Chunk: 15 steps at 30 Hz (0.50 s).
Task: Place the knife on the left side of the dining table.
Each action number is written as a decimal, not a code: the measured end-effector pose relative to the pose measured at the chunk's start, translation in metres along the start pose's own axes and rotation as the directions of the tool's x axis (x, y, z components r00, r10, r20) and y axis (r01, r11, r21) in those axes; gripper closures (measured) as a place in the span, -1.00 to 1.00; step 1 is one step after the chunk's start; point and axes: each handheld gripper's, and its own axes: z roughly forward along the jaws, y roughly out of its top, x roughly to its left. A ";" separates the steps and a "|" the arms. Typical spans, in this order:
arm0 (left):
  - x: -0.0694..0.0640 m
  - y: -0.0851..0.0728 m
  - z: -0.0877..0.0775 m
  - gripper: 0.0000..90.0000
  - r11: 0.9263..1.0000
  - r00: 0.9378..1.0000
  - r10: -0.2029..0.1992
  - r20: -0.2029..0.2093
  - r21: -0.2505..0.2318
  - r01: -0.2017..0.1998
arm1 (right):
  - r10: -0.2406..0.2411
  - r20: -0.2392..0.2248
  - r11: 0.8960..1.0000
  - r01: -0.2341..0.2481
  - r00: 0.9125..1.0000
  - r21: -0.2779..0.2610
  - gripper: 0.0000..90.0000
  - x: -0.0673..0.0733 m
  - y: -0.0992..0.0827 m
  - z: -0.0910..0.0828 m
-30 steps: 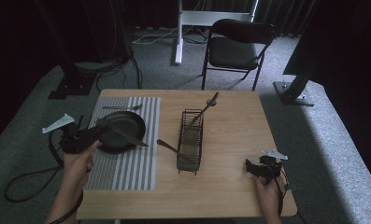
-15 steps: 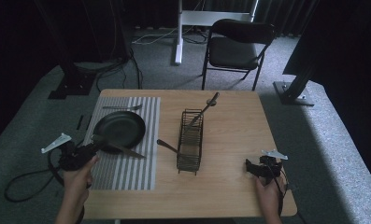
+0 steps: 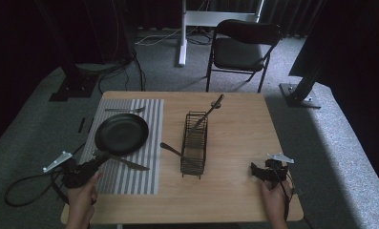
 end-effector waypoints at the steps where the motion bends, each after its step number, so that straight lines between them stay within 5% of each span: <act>1: 0.002 -0.001 0.000 0.87 1.000 1.000 -0.018 0.009 0.001 0.018 | 0.000 0.000 1.000 0.000 1.000 0.000 -0.75 0.000 0.000 0.000; 10: 0.021 -0.008 -0.005 0.70 0.997 0.997 -0.080 -0.012 -0.005 0.080 | 0.000 0.000 1.000 0.000 1.000 0.000 -0.75 0.000 0.000 0.000; 15: 0.044 -0.016 -0.008 0.68 0.993 0.991 -0.114 -0.068 0.014 0.115 | 0.000 0.000 1.000 0.000 1.000 0.000 -0.75 0.000 0.000 0.000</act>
